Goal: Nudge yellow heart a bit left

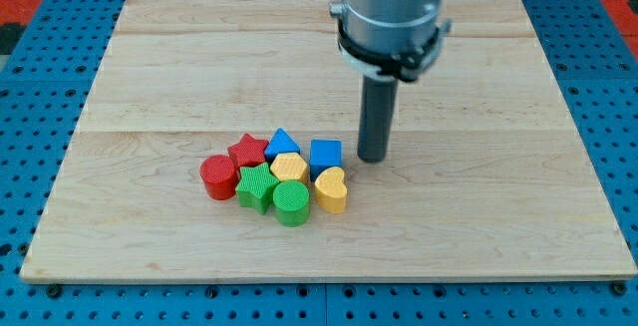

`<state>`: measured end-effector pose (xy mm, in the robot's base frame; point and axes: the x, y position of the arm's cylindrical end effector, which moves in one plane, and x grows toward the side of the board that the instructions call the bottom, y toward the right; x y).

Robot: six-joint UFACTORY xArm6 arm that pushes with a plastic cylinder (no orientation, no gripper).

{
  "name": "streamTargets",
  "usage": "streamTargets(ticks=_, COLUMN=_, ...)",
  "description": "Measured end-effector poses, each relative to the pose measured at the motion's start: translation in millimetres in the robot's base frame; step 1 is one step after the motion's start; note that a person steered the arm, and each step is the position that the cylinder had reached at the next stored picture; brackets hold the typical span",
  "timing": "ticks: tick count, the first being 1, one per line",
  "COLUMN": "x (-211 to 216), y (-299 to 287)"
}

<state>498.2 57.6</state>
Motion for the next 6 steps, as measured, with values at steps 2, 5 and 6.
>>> streamTargets(ticks=2, x=24, y=-10)
streamTargets(ticks=5, x=34, y=-22)
streamTargets(ticks=6, x=34, y=-36)
